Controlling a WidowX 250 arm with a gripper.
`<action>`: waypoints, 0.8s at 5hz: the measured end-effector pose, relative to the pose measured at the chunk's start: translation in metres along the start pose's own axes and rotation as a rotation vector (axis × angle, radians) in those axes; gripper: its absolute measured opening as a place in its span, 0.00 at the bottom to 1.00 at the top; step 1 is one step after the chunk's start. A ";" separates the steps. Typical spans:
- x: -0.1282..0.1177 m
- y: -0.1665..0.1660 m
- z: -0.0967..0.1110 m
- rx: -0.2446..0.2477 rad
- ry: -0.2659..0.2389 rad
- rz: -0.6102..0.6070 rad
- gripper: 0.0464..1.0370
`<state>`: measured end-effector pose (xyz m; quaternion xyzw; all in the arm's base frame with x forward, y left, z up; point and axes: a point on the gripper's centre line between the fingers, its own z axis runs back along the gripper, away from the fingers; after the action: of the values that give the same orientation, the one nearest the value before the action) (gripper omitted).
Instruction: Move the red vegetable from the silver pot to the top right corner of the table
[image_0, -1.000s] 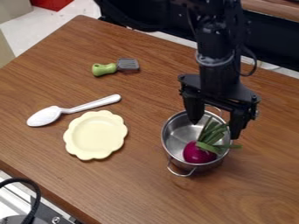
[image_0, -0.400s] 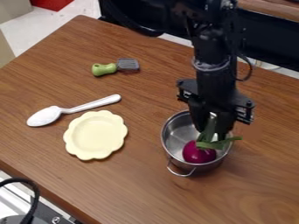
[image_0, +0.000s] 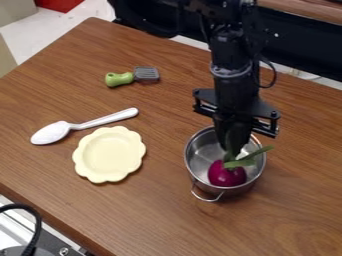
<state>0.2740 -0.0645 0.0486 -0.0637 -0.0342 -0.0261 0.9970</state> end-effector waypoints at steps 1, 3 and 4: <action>0.002 0.007 0.014 0.021 -0.035 0.034 0.01; 0.004 0.011 0.062 -0.046 -0.107 0.114 0.01; 0.018 0.028 0.082 -0.078 -0.165 0.198 0.01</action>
<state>0.2882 -0.0271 0.1271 -0.1075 -0.1086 0.0762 0.9853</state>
